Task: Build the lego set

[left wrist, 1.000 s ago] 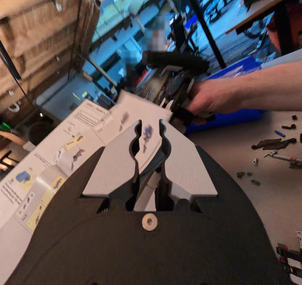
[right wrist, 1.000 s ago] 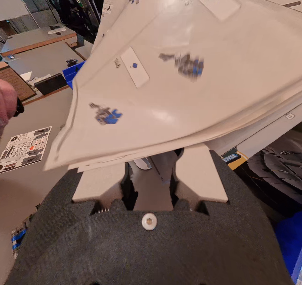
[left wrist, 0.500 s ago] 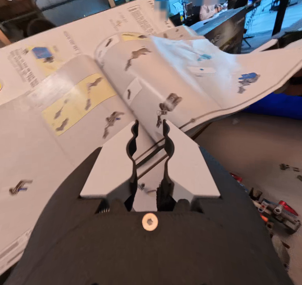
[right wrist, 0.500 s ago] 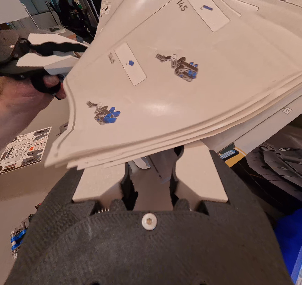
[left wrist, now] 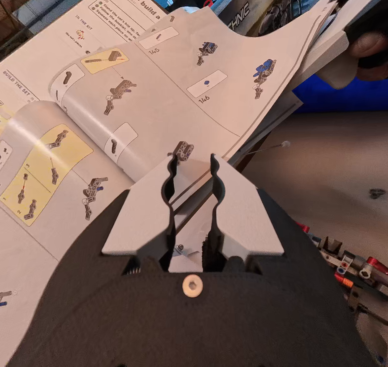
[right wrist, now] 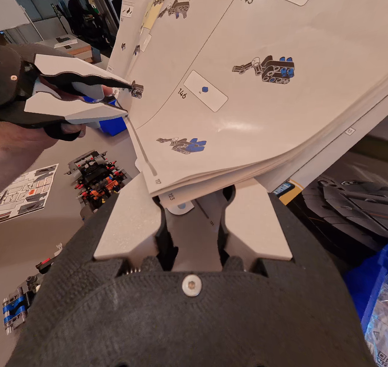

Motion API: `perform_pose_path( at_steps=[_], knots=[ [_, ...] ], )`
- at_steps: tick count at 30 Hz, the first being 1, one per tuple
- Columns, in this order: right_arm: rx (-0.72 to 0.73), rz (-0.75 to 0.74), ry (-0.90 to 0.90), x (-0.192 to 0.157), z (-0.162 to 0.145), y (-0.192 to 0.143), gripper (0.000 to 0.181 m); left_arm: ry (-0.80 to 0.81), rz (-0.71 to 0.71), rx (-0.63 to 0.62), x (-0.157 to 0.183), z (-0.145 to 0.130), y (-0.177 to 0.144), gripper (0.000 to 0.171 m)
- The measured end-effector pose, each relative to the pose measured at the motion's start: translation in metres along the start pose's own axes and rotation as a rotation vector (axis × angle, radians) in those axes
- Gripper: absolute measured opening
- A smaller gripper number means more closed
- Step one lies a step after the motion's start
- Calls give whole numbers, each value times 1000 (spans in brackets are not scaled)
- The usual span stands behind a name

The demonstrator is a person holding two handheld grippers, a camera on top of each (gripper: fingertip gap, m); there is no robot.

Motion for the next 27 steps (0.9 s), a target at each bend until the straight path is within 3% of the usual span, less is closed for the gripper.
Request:
perform_pose_path(
  at_steps=[3,6,8,12,14,16,19,26,27],
  knots=[
    [-8,-15,-20,0,-2,-1,52,29,38,9,-6,-1,-8,32],
    [-17,-18,-30,-1,-5,-2,53,-17,192,-6,-43,-10,-28,39],
    [-21,-15,-33,-2,-6,-2,53,-117,292,-33,-79,-31,-43,47],
    [-21,-12,-33,-2,-5,-1,53,-410,465,-111,-151,-96,-69,79],
    [-20,-11,-35,-3,-4,0,53,-587,431,-135,-162,-122,-69,93],
    [-21,-10,-37,-4,-4,1,53,-644,398,-124,-163,-129,-63,99],
    [-21,-9,-36,-4,-3,3,53,-584,410,-148,-160,-124,-58,90],
    [-21,-6,-36,-4,-1,5,52,-557,427,-128,-162,-119,-57,47],
    [-21,-4,-36,-5,-1,4,52,-543,424,-124,-160,-117,-57,34]
  ],
)
Point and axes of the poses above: each gripper's, where its closed fingertips meet, y out along the fingers, z out of its top, x = y × z across the jaws, the point moved 1 cm from there along -y, back along the fingers, and after that the axes turned 2 degrees about -y, right-handed, at the moved point
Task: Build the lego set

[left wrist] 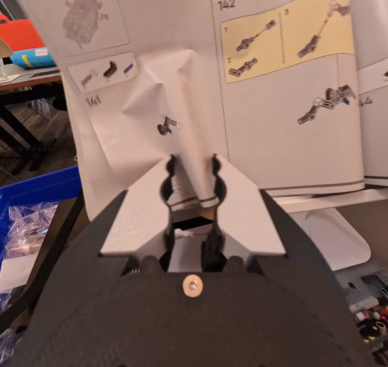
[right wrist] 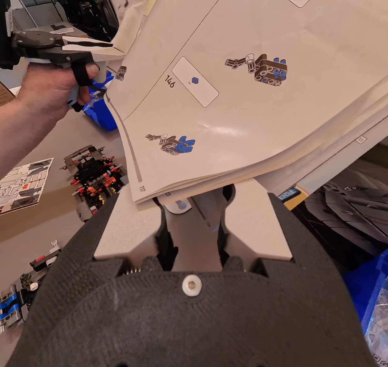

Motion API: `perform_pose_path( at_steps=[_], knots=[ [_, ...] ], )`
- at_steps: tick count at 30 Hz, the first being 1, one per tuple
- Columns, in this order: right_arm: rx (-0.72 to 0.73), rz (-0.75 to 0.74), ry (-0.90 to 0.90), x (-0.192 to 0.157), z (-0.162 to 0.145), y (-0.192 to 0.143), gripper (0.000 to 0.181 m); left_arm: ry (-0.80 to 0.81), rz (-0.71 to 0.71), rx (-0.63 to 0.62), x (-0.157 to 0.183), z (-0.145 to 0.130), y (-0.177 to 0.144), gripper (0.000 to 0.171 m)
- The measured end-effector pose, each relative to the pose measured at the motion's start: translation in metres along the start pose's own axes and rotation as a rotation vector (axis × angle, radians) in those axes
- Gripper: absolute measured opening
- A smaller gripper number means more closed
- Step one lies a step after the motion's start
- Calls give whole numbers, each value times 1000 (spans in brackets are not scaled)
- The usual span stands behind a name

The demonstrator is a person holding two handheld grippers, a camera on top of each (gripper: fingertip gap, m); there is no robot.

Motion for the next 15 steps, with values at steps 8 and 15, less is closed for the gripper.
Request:
perform_pose_path(
  at_steps=[8,15],
  knots=[
    [2,1,4,0,0,-2,53,62,-65,114,45,28,-12,0],
    [10,1,13,1,-1,-4,53,334,-153,314,166,86,-57,0]
  ],
)
Point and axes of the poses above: each gripper's, where its closed fingertips meet, y out along the fingers, z out of its top, x = y × z across the jaws, the point moved 1 cm from there along -y, back along the fingers, and after that the axes turned 2 degrees about -y, right-handed, at the moved point
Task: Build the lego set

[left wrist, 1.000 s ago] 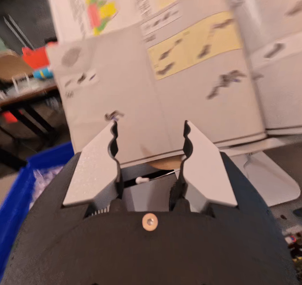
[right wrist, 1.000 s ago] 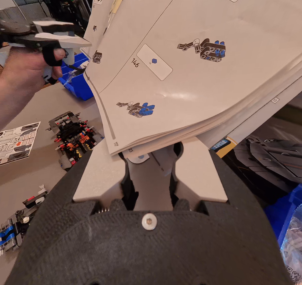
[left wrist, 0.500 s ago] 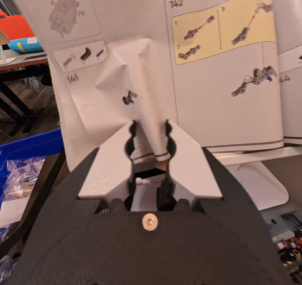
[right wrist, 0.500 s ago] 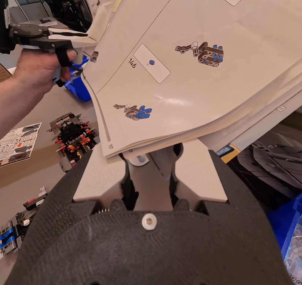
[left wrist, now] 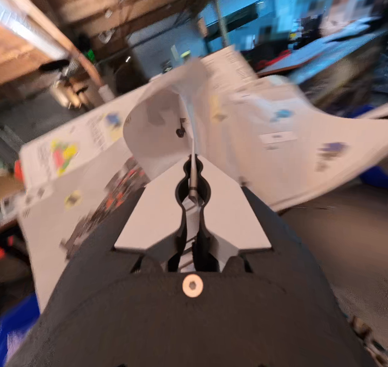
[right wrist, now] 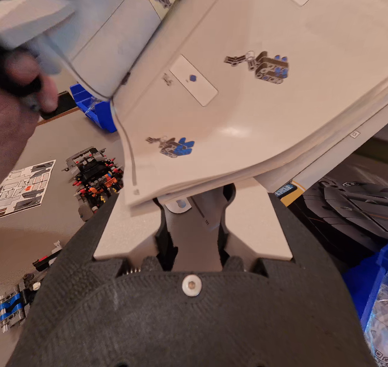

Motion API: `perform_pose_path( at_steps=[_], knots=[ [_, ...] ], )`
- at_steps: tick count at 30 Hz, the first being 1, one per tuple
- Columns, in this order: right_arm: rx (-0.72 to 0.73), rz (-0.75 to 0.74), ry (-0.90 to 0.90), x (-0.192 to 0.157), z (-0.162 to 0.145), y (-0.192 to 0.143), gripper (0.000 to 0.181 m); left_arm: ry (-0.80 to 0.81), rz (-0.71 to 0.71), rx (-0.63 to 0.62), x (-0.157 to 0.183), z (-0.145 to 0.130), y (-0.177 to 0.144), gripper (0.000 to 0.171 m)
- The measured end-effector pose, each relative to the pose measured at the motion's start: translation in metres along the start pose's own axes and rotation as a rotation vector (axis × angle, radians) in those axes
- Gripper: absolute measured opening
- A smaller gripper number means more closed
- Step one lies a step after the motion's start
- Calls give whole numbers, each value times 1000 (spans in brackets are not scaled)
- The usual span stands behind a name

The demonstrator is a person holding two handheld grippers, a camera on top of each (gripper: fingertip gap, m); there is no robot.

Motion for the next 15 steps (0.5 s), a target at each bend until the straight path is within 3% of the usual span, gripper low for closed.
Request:
perform_pose_path(
  at_steps=[1,2,4,5,7,11,13,15],
  knots=[
    [3,2,4,0,0,0,53,119,-83,54,41,18,-5,2],
    [4,5,7,0,0,0,53,287,-166,98,84,27,-16,14],
    [6,9,6,-1,1,0,53,659,-245,229,151,26,-52,17],
    [5,10,2,-2,1,0,53,753,-276,311,170,23,-74,17],
    [5,14,2,-2,0,-1,53,773,-310,381,176,17,-110,10],
    [15,21,16,-1,-2,-2,53,538,-94,372,79,31,-120,8],
    [19,20,23,-1,-2,-2,53,366,6,220,16,17,-90,16],
    [18,15,20,-3,-1,-1,53,232,26,86,-21,-8,-55,22]
  ],
)
Point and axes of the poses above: each gripper's, where its closed fingertips meet, y out along the fingers, z out of its top, x = y × z across the jaws, the point moved 1 cm from there along -y, back along the fingers, and after that the axes turned 2 degrees about -y, right-handed, at the moved point
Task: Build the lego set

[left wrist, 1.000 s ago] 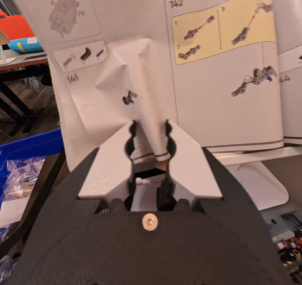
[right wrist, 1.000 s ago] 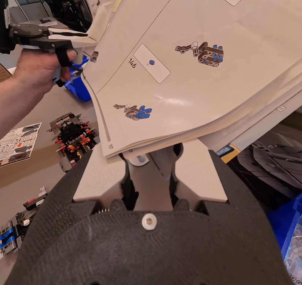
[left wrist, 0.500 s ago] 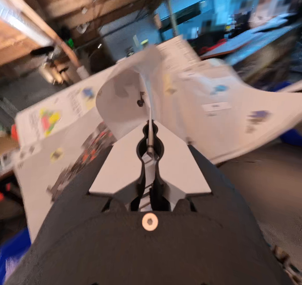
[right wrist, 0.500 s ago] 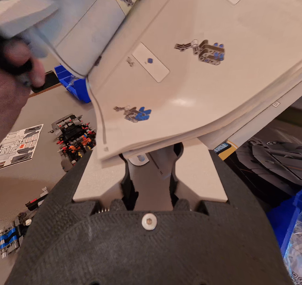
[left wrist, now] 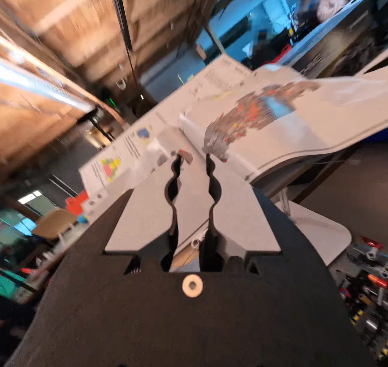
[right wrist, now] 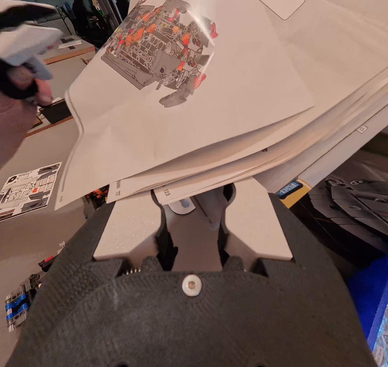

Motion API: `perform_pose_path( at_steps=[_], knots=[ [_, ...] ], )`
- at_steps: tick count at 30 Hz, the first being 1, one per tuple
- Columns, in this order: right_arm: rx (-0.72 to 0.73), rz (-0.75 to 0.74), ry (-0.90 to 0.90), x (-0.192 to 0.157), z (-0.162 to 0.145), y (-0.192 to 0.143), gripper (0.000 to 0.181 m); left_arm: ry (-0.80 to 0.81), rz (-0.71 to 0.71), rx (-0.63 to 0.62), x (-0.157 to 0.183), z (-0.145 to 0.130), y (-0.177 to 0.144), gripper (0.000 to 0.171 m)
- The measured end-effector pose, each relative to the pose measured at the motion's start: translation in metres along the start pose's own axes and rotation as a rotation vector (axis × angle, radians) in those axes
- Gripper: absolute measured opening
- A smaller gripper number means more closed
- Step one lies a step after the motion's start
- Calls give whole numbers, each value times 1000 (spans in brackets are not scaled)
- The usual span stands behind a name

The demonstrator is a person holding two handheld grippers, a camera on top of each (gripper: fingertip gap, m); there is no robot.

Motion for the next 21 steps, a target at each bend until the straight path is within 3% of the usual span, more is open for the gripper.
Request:
perform_pose_path(
  at_steps=[4,6,11,17,21],
  knots=[
    [-8,-4,-3,-1,-2,1,53,-40,-168,-104,39,-21,46,21],
    [-5,-9,1,1,-1,0,52,-29,-294,-261,80,-39,63,17],
    [4,-12,1,6,0,-4,53,71,-316,-226,112,-34,70,21],
    [18,6,6,7,0,-5,51,65,-241,-139,90,-22,53,26],
    [18,9,5,6,-2,-5,52,-16,-12,-182,19,-39,41,38]
  ],
)
Point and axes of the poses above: each gripper's, where its closed fingertips meet, y out along the fingers, z out of its top, x = y × z across the jaws, the point moved 1 cm from there along -y, back along the fingers, and after that the axes turned 2 degrees about -y, right-handed, at the moved point
